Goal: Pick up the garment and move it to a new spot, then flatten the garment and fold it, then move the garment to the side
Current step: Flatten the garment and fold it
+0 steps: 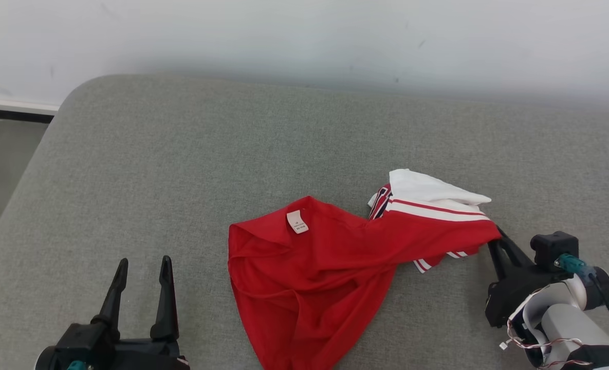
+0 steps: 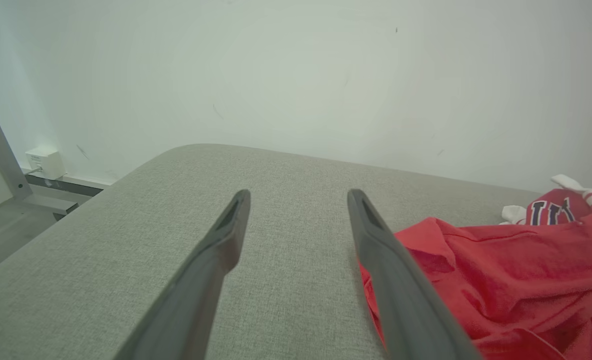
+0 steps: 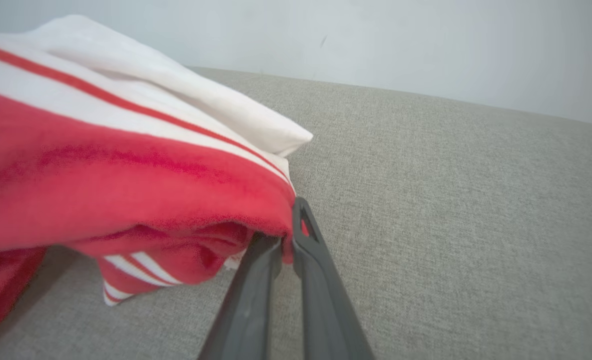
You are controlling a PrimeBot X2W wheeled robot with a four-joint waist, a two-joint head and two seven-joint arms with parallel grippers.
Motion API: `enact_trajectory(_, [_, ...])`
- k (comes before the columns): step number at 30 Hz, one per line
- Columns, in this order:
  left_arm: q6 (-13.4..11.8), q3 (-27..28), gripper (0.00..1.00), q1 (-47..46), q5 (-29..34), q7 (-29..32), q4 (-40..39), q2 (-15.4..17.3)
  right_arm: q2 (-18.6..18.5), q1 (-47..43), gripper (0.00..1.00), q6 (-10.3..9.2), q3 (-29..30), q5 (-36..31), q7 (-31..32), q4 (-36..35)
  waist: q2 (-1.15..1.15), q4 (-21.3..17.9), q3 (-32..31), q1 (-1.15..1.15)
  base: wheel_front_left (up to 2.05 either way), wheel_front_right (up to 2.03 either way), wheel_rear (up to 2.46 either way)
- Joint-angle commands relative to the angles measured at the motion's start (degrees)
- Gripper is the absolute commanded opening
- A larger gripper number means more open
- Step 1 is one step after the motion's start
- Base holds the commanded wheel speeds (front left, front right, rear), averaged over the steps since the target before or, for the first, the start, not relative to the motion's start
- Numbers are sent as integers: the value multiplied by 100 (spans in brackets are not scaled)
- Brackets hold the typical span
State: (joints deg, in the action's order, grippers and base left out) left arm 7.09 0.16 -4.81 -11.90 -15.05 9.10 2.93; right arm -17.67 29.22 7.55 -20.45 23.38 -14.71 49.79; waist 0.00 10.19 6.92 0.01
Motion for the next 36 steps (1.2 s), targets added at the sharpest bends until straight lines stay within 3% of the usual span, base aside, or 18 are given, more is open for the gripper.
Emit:
enact_trajectory(1, [15, -2, 100, 40, -1, -17, 25, -5, -66, 1, 0, -15, 17, 28, -38, -20, 0, -76, -92, -1, 0, 0, 0])
enact_trajectory(6, [6, 5, 100, 207, -62, -17, 57, -6, -227, -307, 0, -15, 233, -71, -50, -774, 0, -284, -334, -1, 0, 0, 0])
enact_trajectory(16, [-80, -6, 100, 416, -150, -17, -11, -5, -466, -1351, 0, -15, 983, -511, 2, -3090, 0, -736, -465, -1, 0, 0, 0])
enact_trajectory(23, [-141, -72, 100, 449, -202, -17, -40, -4, -441, -1875, 0, -15, 1535, -869, 607, -4664, 0, -809, -454, -1, 0, 0, 0])
enact_trajectory(28, [-157, -114, 100, 367, -295, -17, -42, -3, -427, -1998, 0, -15, 1801, -1131, 1295, -5917, 0, -623, -404, -1, 0, 0, 0])
enact_trajectory(36, [-217, -341, 100, 199, -417, -17, 1, -4, -590, -1507, 0, -15, 1623, -1201, 1642, -5910, 0, -213, -230, -1, 0, 0, 0])
